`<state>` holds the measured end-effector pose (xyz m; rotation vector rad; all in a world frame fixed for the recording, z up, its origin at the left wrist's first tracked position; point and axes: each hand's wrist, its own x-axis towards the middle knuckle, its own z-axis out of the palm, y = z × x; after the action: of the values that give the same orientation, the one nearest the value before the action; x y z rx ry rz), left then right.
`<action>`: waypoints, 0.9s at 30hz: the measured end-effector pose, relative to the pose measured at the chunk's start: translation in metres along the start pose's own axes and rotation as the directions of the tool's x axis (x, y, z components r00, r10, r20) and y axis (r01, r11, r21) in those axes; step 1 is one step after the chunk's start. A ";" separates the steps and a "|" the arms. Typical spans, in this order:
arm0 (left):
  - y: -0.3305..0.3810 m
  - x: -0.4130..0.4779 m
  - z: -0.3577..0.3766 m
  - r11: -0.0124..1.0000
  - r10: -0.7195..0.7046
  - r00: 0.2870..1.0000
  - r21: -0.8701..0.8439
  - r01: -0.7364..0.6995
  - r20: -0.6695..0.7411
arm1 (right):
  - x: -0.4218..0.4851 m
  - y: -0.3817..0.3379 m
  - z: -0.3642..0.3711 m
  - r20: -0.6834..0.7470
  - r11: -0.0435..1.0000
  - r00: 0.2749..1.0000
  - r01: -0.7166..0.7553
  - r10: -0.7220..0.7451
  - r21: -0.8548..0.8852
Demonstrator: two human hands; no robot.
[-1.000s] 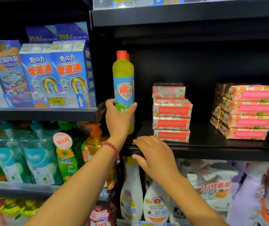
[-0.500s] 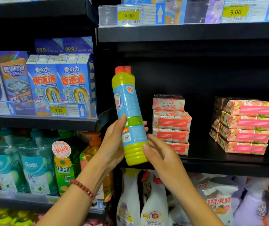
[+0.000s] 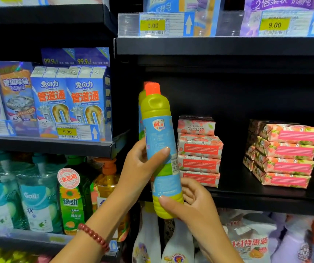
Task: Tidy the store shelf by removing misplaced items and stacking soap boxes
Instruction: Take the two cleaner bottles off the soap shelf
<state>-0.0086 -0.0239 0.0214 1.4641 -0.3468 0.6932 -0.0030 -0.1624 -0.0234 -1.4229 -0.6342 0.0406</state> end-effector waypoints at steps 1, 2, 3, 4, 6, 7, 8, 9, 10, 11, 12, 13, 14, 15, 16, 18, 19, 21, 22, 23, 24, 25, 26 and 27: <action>0.000 0.000 0.000 1.000 0.006 1.000 0.019 -0.006 0.000 | -0.001 0.004 0.000 -0.041 0.999 0.999 0.010 -0.011 -0.034; 0.000 -0.001 0.000 0.999 0.014 1.000 0.030 -0.014 0.004 | -0.002 0.006 -0.001 -0.070 0.998 0.997 0.016 -0.020 -0.057; 0.000 -0.001 0.000 0.999 0.020 1.000 0.033 -0.020 0.005 | -0.003 0.009 -0.001 -0.088 0.997 0.996 0.022 -0.029 -0.077; 0.000 -0.001 0.000 0.999 0.024 1.000 0.030 -0.024 0.005 | -0.003 0.010 -0.002 -0.100 0.995 0.994 0.025 -0.035 -0.096; 0.000 -0.002 0.000 0.999 0.041 0.999 0.031 -0.042 0.003 | -0.004 0.009 -0.002 -0.089 0.989 0.995 0.028 -0.041 -0.143; -0.001 -0.003 0.001 0.998 0.054 0.999 0.034 -0.054 0.002 | -0.004 0.008 -0.002 -0.066 0.985 0.997 0.029 -0.041 -0.170; -0.001 -0.004 0.003 0.997 0.062 0.998 0.034 -0.062 0.002 | -0.004 0.007 -0.003 -0.043 0.981 0.998 0.031 -0.040 -0.191; -0.001 -0.005 0.005 0.997 0.066 0.998 0.032 -0.066 0.002 | -0.004 0.005 -0.003 -0.029 0.978 0.999 0.036 -0.043 -0.207; -0.001 -0.006 0.008 0.997 0.067 0.998 0.032 -0.067 0.005 | -0.004 0.004 -0.003 -0.028 0.974 0.998 0.046 -0.053 -0.224; 0.000 -0.006 0.011 0.997 0.067 0.998 0.035 -0.068 0.016 | -0.005 0.003 -0.005 -0.036 0.969 0.997 0.060 -0.071 -0.238; 0.001 -0.006 0.014 0.997 0.066 0.997 0.046 -0.068 0.038 | -0.005 0.002 -0.006 -0.049 0.969 0.995 0.071 -0.084 -0.236; 0.003 -0.006 0.016 0.996 0.062 0.995 0.066 -0.067 0.076 | -0.007 0.002 -0.008 -0.063 0.974 0.994 0.079 -0.094 -0.210; 0.003 -0.004 0.017 0.994 0.057 0.991 0.090 -0.068 0.122 | -0.009 0.002 -0.012 -0.077 0.982 0.992 0.084 -0.098 -0.172; 0.002 -0.003 0.016 0.990 0.057 0.986 0.116 -0.076 0.156 | -0.011 0.002 -0.016 -0.088 0.986 0.991 0.091 -0.104 -0.138; -0.001 -0.001 0.015 0.985 0.063 0.984 0.150 -0.088 0.165 | -0.014 0.000 -0.020 -0.100 0.989 0.989 0.099 -0.111 -0.114; -0.014 -0.001 0.010 0.949 0.087 0.990 0.293 -0.115 0.108 | -0.018 -0.005 -0.030 -0.134 0.987 0.981 0.129 -0.142 -0.096; -0.022 -0.002 0.006 0.899 0.104 0.992 0.419 -0.127 0.078 | -0.019 -0.008 -0.037 -0.164 0.984 0.973 0.146 -0.161 -0.100; -0.040 -0.007 -0.003 0.702 0.126 0.988 0.696 -0.150 0.087 | -0.019 -0.016 -0.054 -0.237 0.974 0.948 0.184 -0.212 -0.134; -0.049 -0.010 -0.007 0.566 0.126 0.985 0.807 -0.167 0.115 | -0.018 -0.021 -0.063 -0.266 0.966 0.934 0.201 -0.239 -0.162; -0.056 -0.012 -0.009 0.447 0.129 0.981 0.875 -0.188 0.145 | -0.017 -0.025 -0.071 -0.288 0.957 0.920 0.214 -0.266 -0.197; -0.061 -0.013 -0.010 0.371 0.127 0.979 0.908 -0.198 0.161 | -0.015 -0.028 -0.080 -0.304 0.947 0.908 0.222 -0.288 -0.234; -0.062 -0.013 -0.008 0.342 0.117 0.981 0.921 -0.186 0.155 | -0.012 -0.029 -0.088 -0.317 0.934 0.897 0.223 -0.308 -0.277; -0.062 -0.013 -0.006 0.342 0.105 0.985 0.925 -0.164 0.136 | -0.010 -0.029 -0.094 -0.332 0.923 0.886 0.219 -0.324 -0.317; -0.062 -0.013 -0.005 0.336 0.093 0.988 0.930 -0.147 0.123 | -0.007 -0.028 -0.101 -0.348 0.908 0.873 0.211 -0.342 -0.363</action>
<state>0.0190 -0.0194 -0.0353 2.6206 -0.0395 1.0734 0.0251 -0.2611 -0.0015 -1.5694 -0.5063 -0.6007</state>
